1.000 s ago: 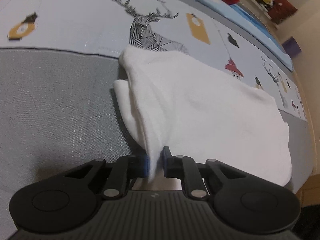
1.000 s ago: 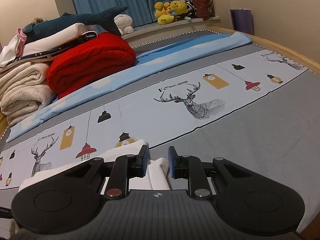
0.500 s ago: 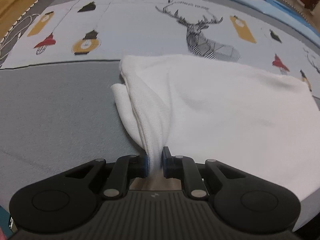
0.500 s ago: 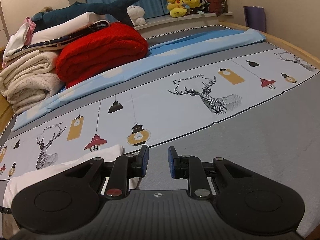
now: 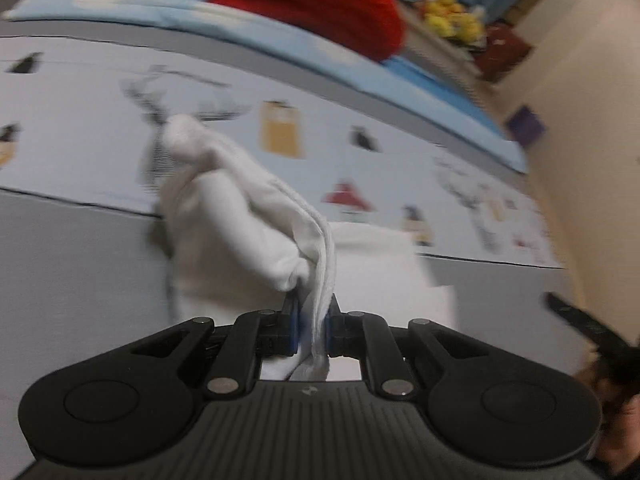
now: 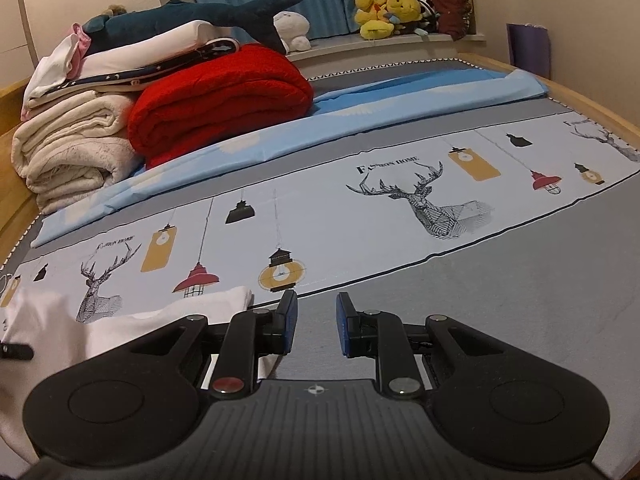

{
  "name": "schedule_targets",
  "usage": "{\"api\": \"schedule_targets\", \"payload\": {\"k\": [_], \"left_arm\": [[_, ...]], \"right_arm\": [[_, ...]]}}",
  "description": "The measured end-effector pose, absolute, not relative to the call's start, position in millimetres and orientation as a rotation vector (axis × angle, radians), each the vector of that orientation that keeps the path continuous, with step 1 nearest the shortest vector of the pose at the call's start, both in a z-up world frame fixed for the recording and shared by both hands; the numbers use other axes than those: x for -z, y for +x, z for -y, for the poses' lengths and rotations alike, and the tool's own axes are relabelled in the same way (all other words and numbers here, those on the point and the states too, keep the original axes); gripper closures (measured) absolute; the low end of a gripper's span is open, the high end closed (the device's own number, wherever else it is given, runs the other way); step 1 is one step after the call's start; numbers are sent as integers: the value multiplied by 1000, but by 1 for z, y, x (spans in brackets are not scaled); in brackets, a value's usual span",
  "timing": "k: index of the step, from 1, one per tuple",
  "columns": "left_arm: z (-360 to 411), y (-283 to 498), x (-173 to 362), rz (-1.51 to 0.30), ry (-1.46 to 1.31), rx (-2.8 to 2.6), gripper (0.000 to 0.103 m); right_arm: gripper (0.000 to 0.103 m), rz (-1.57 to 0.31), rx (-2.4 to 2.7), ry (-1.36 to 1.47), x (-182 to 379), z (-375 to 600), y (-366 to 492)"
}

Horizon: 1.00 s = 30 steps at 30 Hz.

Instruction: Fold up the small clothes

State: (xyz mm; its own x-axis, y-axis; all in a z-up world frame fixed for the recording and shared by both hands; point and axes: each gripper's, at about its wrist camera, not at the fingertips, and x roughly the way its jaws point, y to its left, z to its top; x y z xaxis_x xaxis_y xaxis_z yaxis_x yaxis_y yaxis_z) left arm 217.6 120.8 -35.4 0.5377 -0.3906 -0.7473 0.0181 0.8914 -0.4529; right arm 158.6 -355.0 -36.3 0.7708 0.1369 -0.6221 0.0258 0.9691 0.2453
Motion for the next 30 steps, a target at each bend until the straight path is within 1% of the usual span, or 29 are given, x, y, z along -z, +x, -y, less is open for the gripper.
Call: {"api": "schedule_targets", "payload": {"k": [5, 8, 9, 10, 11, 12, 15, 18, 22, 25, 27, 30], "left_arm": [[-55, 238, 34, -974, -462, 397, 91], [-18, 250, 43, -989, -504, 483, 90], [-7, 252, 45, -996, -531, 513, 83], [1, 253, 46, -1003, -560, 549, 79], [6, 253, 45, -996, -591, 597, 78], [6, 253, 43, -982, -601, 614, 76], [-4, 250, 35, -948, -559, 566, 75], [-20, 245, 44, -1021, -490, 449, 75], [-28, 237, 67, -1179, -282, 314, 75], [-34, 227, 74, -1200, -188, 308, 75], [-36, 222, 73, -1197, -161, 325, 75], [-46, 217, 69, -1181, -138, 337, 75]], "right_arm": [[81, -695, -49, 246, 37, 357, 157], [81, -697, -55, 258, 36, 357, 156], [81, -697, -59, 264, 36, 356, 156], [81, -697, -63, 269, 36, 355, 156], [81, -698, -68, 272, 36, 354, 155], [81, -701, -76, 275, 36, 352, 155], [81, -723, -122, 286, 38, 343, 158], [81, -767, -193, 315, 43, 332, 164], [81, -866, -299, 320, 56, 305, 180], [79, -956, -354, 319, 70, 283, 194], [77, -1033, -367, 328, 83, 272, 204], [76, -1121, -324, 306, 101, 261, 215]]}}
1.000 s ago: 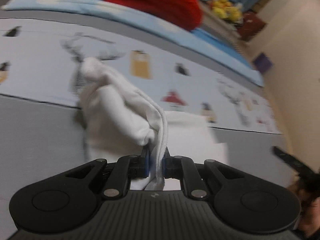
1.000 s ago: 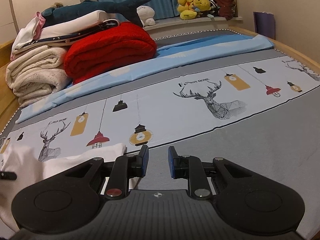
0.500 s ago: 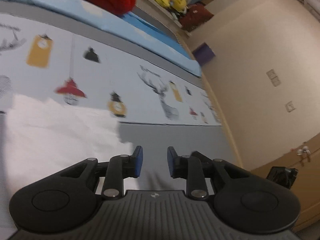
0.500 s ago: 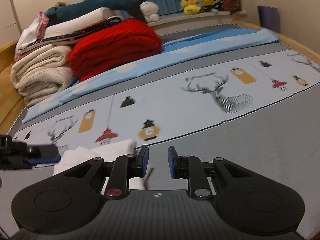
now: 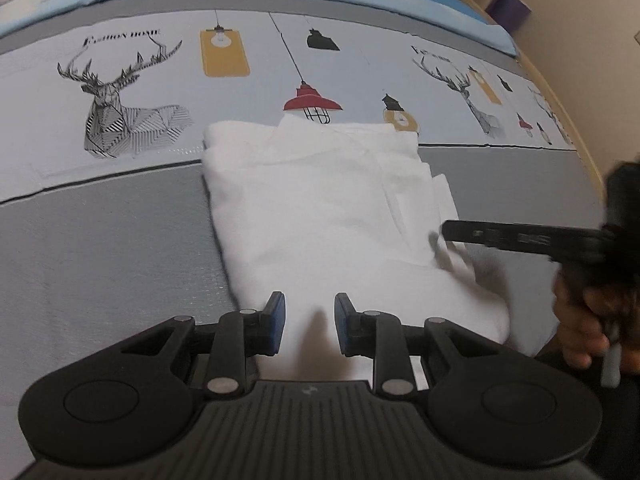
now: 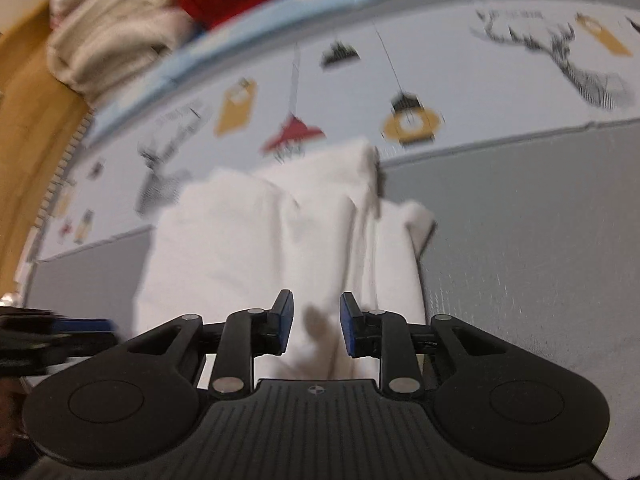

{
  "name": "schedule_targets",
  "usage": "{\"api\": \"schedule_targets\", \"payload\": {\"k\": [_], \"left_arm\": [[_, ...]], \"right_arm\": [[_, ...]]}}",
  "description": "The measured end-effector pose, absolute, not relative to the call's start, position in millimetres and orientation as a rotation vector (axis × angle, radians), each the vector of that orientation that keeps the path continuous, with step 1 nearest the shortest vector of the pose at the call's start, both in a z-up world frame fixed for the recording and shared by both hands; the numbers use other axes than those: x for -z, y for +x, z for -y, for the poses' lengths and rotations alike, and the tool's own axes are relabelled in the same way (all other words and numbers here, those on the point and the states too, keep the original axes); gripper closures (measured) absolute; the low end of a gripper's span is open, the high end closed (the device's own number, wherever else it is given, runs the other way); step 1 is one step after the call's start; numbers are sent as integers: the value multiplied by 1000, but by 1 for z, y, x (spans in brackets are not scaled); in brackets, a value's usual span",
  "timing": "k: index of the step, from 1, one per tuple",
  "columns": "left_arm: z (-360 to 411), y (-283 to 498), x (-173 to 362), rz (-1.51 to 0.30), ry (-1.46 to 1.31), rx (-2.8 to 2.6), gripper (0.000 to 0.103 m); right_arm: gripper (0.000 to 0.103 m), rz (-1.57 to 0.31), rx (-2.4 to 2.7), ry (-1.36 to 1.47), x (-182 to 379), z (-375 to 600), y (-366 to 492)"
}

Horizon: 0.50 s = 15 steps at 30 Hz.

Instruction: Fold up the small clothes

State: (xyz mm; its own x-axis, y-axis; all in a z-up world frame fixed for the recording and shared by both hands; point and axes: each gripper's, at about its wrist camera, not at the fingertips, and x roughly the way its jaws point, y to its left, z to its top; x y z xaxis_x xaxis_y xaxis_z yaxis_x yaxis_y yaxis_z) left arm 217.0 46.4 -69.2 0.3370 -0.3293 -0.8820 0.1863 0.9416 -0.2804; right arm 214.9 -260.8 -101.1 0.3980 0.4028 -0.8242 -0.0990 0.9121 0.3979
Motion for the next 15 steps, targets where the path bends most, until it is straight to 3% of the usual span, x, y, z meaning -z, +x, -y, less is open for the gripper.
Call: {"api": "schedule_targets", "payload": {"k": [10, 11, 13, 15], "left_arm": [[-89, 210, 56, -1167, -133, 295, 75], [-90, 210, 55, -1165, -132, 293, 75], [-90, 210, 55, -1161, -131, 291, 75], [-89, 209, 54, -1158, -132, 295, 75]], "right_arm": [[76, -1172, -277, 220, 118, 244, 228], [77, -1172, -280, 217, 119, 244, 228], [92, -1167, -302, 225, 120, 244, 228], [94, -1146, -319, 224, 116, 245, 228]]}}
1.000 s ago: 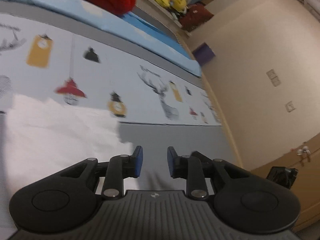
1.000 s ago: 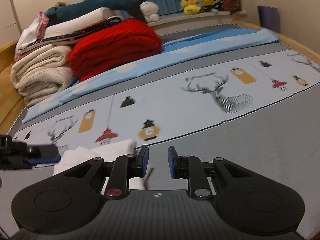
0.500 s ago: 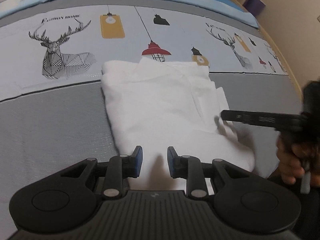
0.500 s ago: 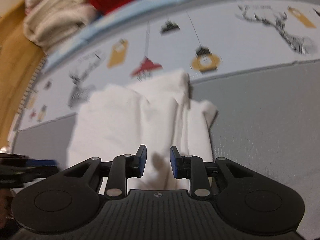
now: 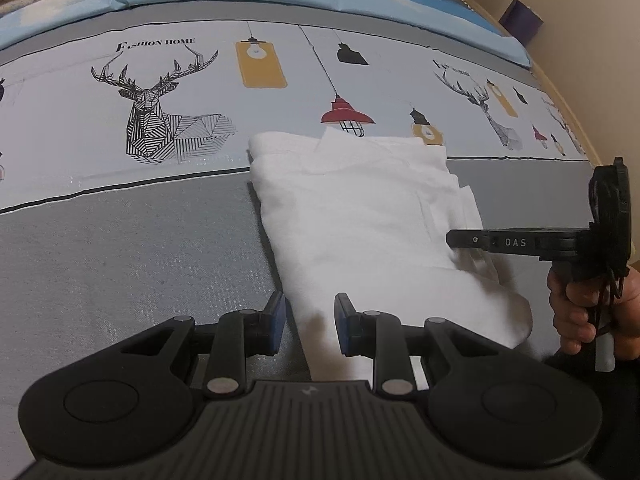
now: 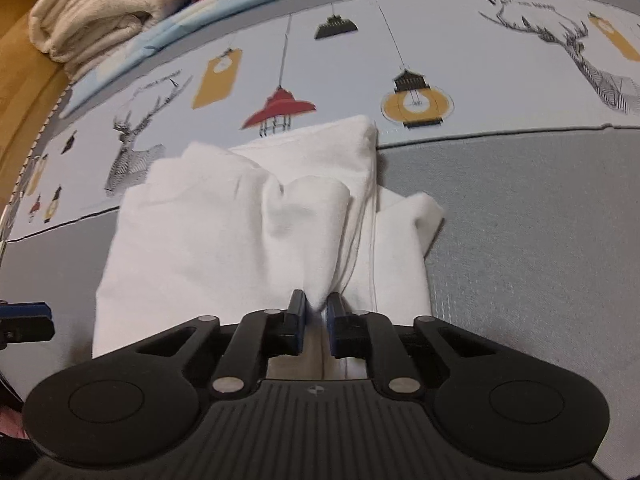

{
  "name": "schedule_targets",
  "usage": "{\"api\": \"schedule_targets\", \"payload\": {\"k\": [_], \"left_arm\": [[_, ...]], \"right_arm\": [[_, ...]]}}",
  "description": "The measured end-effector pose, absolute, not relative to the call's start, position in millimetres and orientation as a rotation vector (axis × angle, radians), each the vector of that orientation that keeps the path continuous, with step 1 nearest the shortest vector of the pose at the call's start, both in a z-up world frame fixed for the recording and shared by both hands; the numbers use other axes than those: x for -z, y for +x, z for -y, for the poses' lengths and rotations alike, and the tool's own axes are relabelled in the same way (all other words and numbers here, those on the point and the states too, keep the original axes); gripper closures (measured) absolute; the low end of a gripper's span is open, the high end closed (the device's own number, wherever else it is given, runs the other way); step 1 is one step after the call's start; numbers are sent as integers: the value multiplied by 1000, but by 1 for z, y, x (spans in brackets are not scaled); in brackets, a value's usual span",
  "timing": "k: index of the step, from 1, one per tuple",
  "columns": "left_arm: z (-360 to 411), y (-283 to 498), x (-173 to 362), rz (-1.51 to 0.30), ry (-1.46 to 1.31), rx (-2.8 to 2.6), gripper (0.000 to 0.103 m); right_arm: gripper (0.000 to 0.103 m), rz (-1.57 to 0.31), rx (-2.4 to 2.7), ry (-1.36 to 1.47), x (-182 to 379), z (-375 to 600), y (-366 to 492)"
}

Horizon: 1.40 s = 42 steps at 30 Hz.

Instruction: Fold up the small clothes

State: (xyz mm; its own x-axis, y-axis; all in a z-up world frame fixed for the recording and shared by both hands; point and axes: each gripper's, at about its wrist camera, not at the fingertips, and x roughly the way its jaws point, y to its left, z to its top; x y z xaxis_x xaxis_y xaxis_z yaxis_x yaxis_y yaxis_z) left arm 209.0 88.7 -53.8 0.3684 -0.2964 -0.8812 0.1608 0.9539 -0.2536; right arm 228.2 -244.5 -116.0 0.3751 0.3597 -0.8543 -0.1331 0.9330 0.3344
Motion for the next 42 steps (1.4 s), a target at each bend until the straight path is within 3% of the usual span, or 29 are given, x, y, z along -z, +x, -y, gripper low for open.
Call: {"api": "schedule_targets", "payload": {"k": [7, 11, 14, 16, 19, 23, 25, 27, 32, 34, 42], "left_arm": [[-78, 202, 53, -1152, -126, 382, 75], [-63, 200, 58, -1166, -78, 424, 75], [-51, 199, 60, -1167, -64, 463, 75], [-41, 197, 61, -1164, -55, 495, 75], [-28, 197, 67, -1170, -32, 535, 75], [-9, 196, 94, -1237, 54, 546, 73], [3, 193, 110, -1288, 140, 546, 73], [12, 189, 113, -1290, 201, 553, 73], [-6, 203, 89, -1237, 46, 540, 63], [-20, 212, 82, -1182, -39, 464, 50], [-37, 245, 105, -1188, -214, 254, 41]], "right_arm": [[95, -885, -320, 314, 65, 293, 206], [93, -1017, -224, 230, 88, 303, 214], [91, -994, -190, 227, 83, 309, 209], [81, -961, -230, 274, 74, 316, 200], [79, -1018, -345, 323, 78, 318, 194], [78, -1166, -414, 119, 100, 300, 186], [58, -1220, -378, 14, 112, 293, 184], [59, -1206, -377, 27, 109, 297, 183], [59, -1150, -352, 106, 97, 310, 188], [57, -1107, -327, 132, 90, 310, 191], [57, -1105, -182, 283, 103, 313, 224]]}}
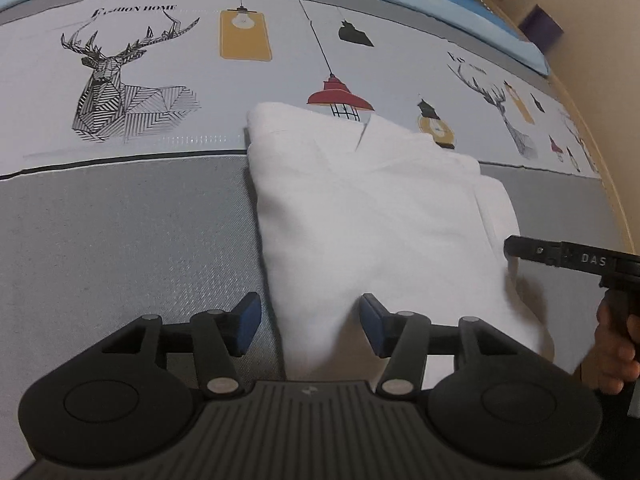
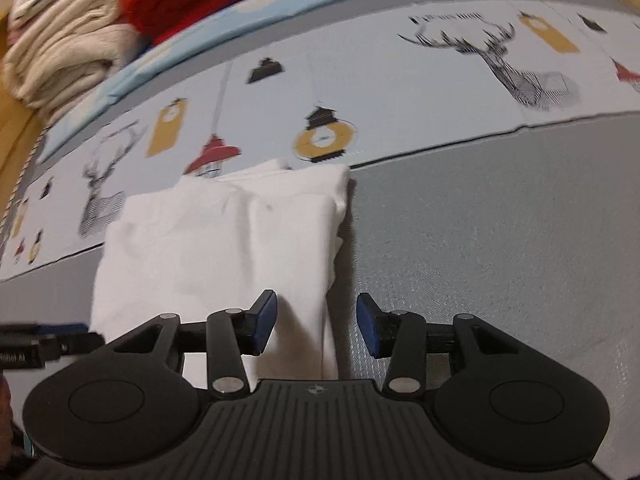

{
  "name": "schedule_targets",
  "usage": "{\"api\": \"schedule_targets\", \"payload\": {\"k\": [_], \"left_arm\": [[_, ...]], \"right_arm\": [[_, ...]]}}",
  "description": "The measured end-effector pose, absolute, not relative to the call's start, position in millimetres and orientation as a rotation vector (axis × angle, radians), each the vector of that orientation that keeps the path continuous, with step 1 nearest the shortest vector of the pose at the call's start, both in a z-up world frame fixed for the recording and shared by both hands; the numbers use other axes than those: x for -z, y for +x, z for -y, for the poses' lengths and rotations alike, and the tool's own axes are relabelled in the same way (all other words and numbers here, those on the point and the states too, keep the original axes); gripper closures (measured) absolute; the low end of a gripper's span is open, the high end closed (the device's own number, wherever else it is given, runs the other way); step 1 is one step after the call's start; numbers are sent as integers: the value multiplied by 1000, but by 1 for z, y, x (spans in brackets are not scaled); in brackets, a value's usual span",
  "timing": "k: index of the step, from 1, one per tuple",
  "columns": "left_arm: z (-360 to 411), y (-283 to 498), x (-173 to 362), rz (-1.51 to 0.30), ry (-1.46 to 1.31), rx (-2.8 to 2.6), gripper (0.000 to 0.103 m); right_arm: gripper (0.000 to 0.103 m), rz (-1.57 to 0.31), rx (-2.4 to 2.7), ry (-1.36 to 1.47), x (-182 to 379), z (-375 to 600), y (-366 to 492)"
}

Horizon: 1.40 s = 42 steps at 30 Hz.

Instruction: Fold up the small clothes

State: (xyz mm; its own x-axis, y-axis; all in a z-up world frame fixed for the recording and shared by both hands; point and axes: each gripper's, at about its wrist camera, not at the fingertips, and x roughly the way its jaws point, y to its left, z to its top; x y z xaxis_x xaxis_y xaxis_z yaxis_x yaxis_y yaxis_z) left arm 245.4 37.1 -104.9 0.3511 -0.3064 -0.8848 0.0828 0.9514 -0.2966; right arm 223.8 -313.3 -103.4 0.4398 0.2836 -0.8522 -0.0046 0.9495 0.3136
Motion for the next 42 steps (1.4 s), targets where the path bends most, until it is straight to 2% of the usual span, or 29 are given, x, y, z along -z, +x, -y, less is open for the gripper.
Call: {"api": "schedule_targets", "payload": {"k": [1, 2, 10, 11, 12, 13, 14, 16, 18, 21, 23, 24, 26, 27, 28, 32, 37, 39, 42], "left_arm": [[-36, 248, 108, -1179, -233, 259, 36], [-37, 250, 114, -1194, -249, 251, 35], [-36, 271, 135, -1231, -305, 271, 34], [-35, 272, 136, -1231, -294, 275, 33], [-34, 274, 137, -1231, -289, 280, 34], [-34, 276, 138, -1227, -288, 284, 36], [-35, 278, 138, -1222, -287, 286, 38], [-35, 280, 135, -1196, -262, 298, 57], [-34, 284, 125, -1141, -216, 306, 62], [-44, 290, 99, -1029, -180, 279, 63], [-53, 293, 84, -957, -178, 265, 63], [-59, 294, 78, -921, -184, 254, 59], [-71, 295, 65, -837, -186, 172, 45], [-78, 293, 60, -812, -199, 135, 32], [-86, 292, 57, -809, -234, 132, 28], [-103, 293, 74, -966, -356, 195, 28], [-99, 289, 120, -1199, -339, 195, 29], [-96, 283, 129, -1205, -316, 188, 29], [-95, 280, 130, -1189, -325, 187, 38]], "right_arm": [[57, -1112, -164, 290, 106, 313, 226], [57, -1119, -153, 302, 108, 312, 229], [58, -1119, -126, 316, 121, 310, 246], [59, -1117, -125, 320, 123, 311, 248], [67, -1115, -123, 326, 125, 312, 251], [80, -1115, -128, 337, 126, 312, 253], [85, -1117, -139, 355, 127, 312, 256], [94, -1110, -140, 360, 128, 309, 261], [96, -1082, -145, 361, 125, 305, 266], [97, -976, -175, 407, 113, 301, 276], [97, -909, -183, 414, 107, 294, 283], [97, -867, -176, 397, 102, 289, 286], [94, -794, -110, 336, 91, 281, 289], [85, -774, -88, 318, 88, 278, 290], [76, -763, -82, 310, 85, 278, 290], [64, -814, -134, 336, 83, 281, 287], [61, -966, -209, 353, 90, 275, 280], [61, -1052, -225, 344, 101, 271, 280], [61, -1111, -191, 229, 111, 262, 278]]}}
